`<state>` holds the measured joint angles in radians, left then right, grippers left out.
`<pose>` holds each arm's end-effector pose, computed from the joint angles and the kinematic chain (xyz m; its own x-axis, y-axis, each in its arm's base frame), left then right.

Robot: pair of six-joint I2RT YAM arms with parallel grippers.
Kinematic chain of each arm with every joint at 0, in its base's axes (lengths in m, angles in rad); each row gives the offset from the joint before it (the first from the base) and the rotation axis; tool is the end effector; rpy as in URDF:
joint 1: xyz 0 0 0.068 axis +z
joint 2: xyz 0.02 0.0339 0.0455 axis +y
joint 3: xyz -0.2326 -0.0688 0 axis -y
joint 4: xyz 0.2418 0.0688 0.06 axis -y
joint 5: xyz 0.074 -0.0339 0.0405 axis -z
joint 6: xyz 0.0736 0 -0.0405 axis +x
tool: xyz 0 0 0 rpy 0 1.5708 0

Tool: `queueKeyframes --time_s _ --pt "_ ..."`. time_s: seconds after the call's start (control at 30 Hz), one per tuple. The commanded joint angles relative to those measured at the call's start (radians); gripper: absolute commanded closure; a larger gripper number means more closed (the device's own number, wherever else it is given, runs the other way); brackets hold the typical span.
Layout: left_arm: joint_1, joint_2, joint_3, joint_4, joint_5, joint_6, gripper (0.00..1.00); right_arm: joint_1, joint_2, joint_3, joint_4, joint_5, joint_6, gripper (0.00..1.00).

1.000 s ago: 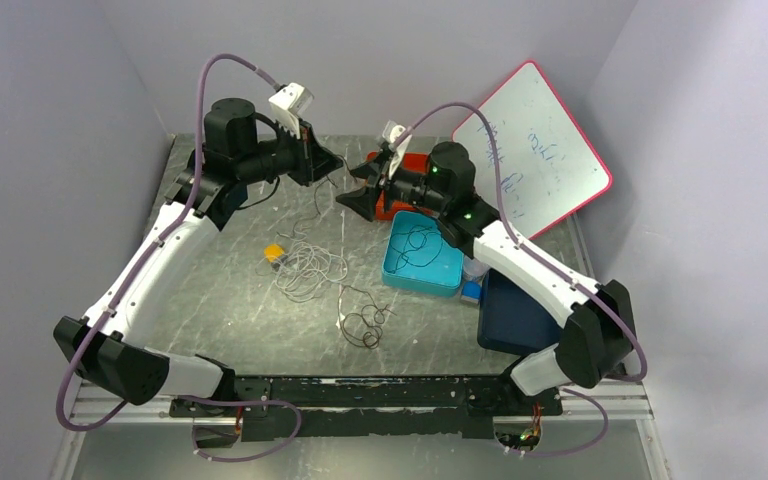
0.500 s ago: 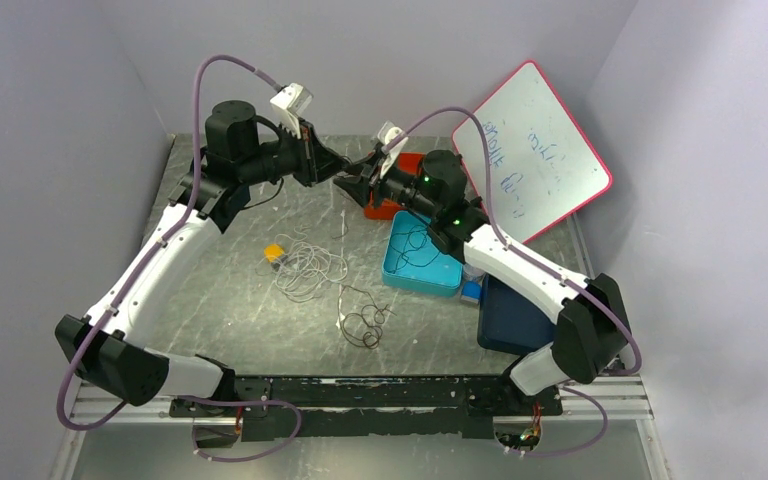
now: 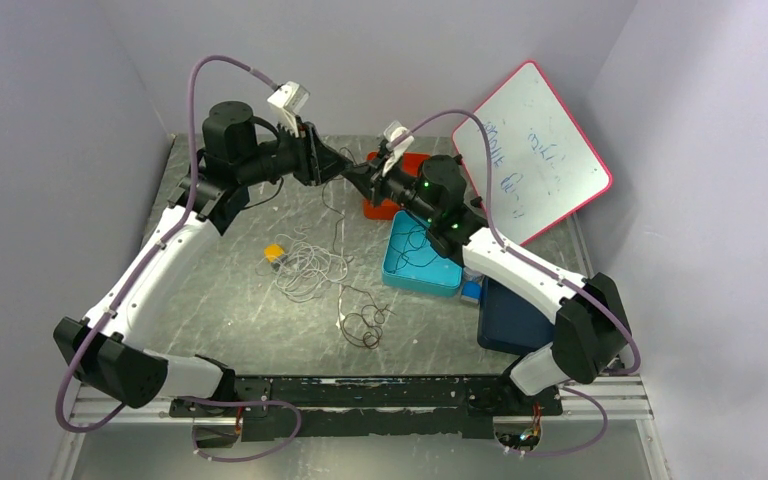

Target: Untangle the cables

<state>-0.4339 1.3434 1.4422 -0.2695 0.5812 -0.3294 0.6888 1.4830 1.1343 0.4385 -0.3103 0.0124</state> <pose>0.2877 -0.1778 0.4007 -0.4183 -0.1041 -0.9023 0.7472 0.5254 -0.4070 0.2875 0.2658 0.3319 0.0588 0.0637 -0.9962 -0.8408 0.5411 -0.0150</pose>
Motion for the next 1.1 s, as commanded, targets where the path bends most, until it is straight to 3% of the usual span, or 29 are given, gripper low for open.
queueKeyframes --time_s 0.0,0.23,0.3,0.67,1.07 --pt "-0.006 -0.045 -0.017 0.046 0.000 -0.001 0.55 0.000 -0.018 0.011 -0.014 0.081 0.029 1.00" --pt "0.000 -0.086 -0.007 -0.009 -0.123 0.050 0.25 -0.031 0.009 0.067 -0.130 0.242 0.044 1.00" --pt "0.001 -0.090 -0.006 -0.037 -0.156 0.069 0.22 -0.047 0.015 0.082 -0.153 0.284 0.052 1.00" --pt "0.006 -0.146 -0.165 -0.101 -0.433 0.141 0.21 -0.187 0.130 0.255 -0.274 0.432 0.049 1.00" --pt "0.012 -0.172 -0.297 -0.085 -0.439 0.116 0.23 -0.257 0.411 0.441 -0.236 0.488 -0.102 1.00"
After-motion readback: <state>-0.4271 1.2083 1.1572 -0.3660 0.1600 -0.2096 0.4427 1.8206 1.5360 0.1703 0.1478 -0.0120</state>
